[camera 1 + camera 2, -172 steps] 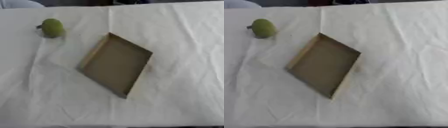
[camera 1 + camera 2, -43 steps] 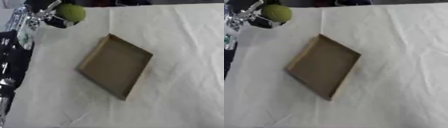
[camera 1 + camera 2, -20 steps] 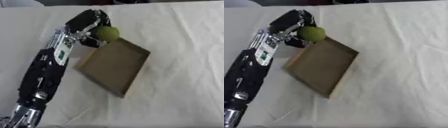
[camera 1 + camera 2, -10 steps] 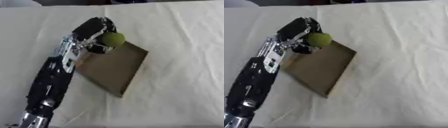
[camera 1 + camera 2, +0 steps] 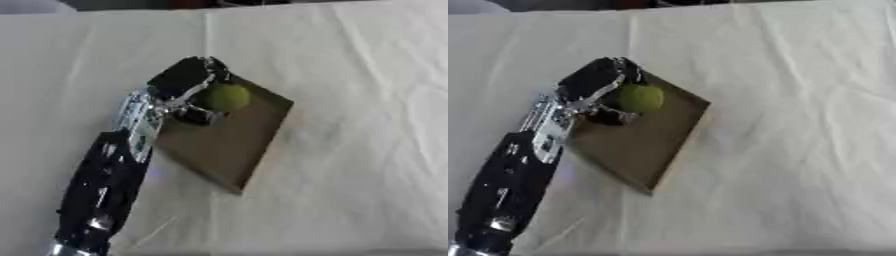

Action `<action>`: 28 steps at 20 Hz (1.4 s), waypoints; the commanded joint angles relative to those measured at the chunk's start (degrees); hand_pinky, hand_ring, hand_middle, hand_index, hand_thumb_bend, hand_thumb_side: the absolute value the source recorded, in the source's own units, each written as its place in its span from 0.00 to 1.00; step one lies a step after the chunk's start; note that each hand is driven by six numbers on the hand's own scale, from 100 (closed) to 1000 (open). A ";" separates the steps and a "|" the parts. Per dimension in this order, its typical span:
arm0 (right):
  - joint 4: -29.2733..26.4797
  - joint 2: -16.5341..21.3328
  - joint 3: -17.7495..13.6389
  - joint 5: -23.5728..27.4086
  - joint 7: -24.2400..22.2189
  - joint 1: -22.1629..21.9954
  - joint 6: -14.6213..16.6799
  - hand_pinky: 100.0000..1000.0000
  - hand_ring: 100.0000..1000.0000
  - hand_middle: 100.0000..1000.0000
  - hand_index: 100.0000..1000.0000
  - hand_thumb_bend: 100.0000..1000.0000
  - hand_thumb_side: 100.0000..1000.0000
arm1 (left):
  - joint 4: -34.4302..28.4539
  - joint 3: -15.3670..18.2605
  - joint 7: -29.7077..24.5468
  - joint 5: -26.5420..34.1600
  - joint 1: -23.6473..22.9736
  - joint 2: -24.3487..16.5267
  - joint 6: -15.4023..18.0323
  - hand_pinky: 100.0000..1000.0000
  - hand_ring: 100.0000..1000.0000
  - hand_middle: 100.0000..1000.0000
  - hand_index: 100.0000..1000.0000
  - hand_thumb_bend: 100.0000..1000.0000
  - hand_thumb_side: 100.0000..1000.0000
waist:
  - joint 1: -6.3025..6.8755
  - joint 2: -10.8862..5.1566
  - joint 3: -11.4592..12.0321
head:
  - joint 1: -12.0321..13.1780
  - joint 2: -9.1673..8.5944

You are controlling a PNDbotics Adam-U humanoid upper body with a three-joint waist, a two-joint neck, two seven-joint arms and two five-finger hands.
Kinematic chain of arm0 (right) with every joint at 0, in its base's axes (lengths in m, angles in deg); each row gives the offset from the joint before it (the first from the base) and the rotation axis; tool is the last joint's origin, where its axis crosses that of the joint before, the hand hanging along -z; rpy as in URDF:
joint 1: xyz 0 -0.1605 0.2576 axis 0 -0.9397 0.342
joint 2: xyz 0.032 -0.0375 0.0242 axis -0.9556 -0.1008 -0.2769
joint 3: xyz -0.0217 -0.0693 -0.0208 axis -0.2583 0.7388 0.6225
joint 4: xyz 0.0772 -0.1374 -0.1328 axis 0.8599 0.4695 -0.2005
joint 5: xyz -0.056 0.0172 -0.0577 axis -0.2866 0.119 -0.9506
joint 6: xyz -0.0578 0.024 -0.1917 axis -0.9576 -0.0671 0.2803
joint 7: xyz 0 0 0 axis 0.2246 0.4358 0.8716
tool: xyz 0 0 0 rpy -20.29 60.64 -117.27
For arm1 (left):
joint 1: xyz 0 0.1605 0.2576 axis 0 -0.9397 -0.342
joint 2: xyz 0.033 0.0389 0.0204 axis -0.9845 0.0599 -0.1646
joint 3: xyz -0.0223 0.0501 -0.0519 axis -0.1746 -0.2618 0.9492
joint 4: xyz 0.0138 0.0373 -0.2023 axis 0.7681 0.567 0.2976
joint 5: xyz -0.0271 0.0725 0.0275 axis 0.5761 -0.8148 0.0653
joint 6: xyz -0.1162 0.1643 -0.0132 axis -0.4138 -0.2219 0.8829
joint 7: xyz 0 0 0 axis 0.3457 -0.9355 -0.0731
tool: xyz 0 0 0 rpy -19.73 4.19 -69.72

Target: Pick up objects on the table and place them in the box.

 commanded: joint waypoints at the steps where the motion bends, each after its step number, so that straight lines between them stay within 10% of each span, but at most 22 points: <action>1: -0.49 1.92 -0.54 -0.05 -0.08 0.62 0.22 0.74 0.62 0.63 0.75 0.00 0.19 | 0.59 0.50 -1.16 -3.69 0.54 0.03 0.27 0.47 0.51 0.55 0.76 0.26 0.00 | -0.22 -1.02 -0.09 | -0.18 -0.58; 7: -0.62 1.87 -0.58 0.02 -0.02 0.65 0.19 0.74 0.62 0.63 0.75 0.00 0.19 | 1.74 0.57 -5.35 -7.92 0.72 -0.10 1.82 0.81 0.83 0.81 0.96 0.30 0.00 | -0.28 -0.93 -0.08 | -0.21 -0.45; 12: -0.70 1.83 -0.56 0.03 0.02 0.72 0.20 0.74 0.62 0.63 0.75 0.00 0.19 | 1.55 0.56 -6.34 -8.89 0.70 0.04 3.15 0.97 0.91 0.86 0.98 0.40 0.55 | -0.36 -0.91 -0.06 | -0.08 -0.34; 21: -0.87 1.71 -0.89 -0.11 0.09 0.28 -0.18 0.74 0.62 0.63 0.75 0.00 0.19 | 1.95 1.18 -2.96 -11.00 0.63 -0.80 3.64 1.00 0.97 0.85 0.98 0.43 0.79 | -0.22 -1.07 0.22 | -0.49 -0.26; 28: -1.05 2.00 -0.96 -0.21 0.19 0.00 -0.34 0.74 0.62 0.63 0.75 0.00 0.19 | -0.76 2.46 0.76 -9.50 0.39 -1.40 0.98 1.00 0.93 0.83 0.97 0.40 0.72 | -0.05 -1.41 0.42 | -0.94 -0.07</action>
